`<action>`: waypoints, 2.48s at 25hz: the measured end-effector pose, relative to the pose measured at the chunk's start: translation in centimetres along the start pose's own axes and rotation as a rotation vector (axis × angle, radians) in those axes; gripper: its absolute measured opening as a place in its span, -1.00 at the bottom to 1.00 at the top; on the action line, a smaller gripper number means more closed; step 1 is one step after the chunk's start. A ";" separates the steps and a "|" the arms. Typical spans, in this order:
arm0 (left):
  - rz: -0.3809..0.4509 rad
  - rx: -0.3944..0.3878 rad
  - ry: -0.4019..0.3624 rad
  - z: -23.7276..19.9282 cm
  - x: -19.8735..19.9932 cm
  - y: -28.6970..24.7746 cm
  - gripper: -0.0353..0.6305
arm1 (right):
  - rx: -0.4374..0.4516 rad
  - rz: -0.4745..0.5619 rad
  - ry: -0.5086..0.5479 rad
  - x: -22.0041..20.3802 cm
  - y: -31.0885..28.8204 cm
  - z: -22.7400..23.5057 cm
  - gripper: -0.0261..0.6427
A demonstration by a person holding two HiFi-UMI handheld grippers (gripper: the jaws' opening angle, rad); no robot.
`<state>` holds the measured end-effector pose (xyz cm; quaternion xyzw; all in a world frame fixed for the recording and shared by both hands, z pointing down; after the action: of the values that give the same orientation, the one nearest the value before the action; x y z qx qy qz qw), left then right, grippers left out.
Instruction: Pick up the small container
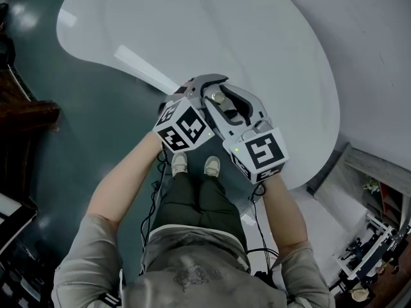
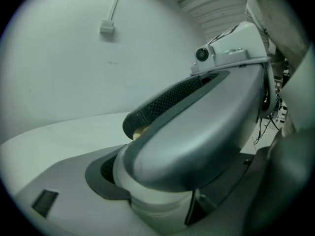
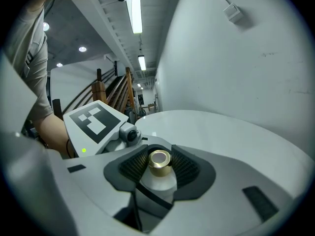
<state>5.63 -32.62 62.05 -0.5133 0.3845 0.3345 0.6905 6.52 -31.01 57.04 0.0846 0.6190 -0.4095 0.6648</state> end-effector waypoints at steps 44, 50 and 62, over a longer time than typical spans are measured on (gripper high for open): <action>-0.020 0.114 -0.080 3.1 22.4 14.7 0.13 | -0.005 0.072 0.124 19.0 15.1 -11.9 -0.49; 0.003 0.132 -0.101 5.2 25.0 17.4 0.13 | -0.028 0.087 0.163 20.4 17.8 -15.1 -0.49; 0.028 0.134 -0.096 9.9 26.9 20.6 0.13 | -0.034 0.108 0.170 20.2 21.7 -20.0 -0.49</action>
<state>2.78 -16.14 31.00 -0.4439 0.3798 0.3416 0.7362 3.50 -13.38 26.10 0.1409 0.6744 -0.3540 0.6325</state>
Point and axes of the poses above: the fingertips, and each gripper's own axes: y backward along the fingers, z to its right, x out of its top, the point moved 5 cm from there along y, backward along the fingers, and after that the axes turned 8 degrees about -y, right-handed, at the moved point
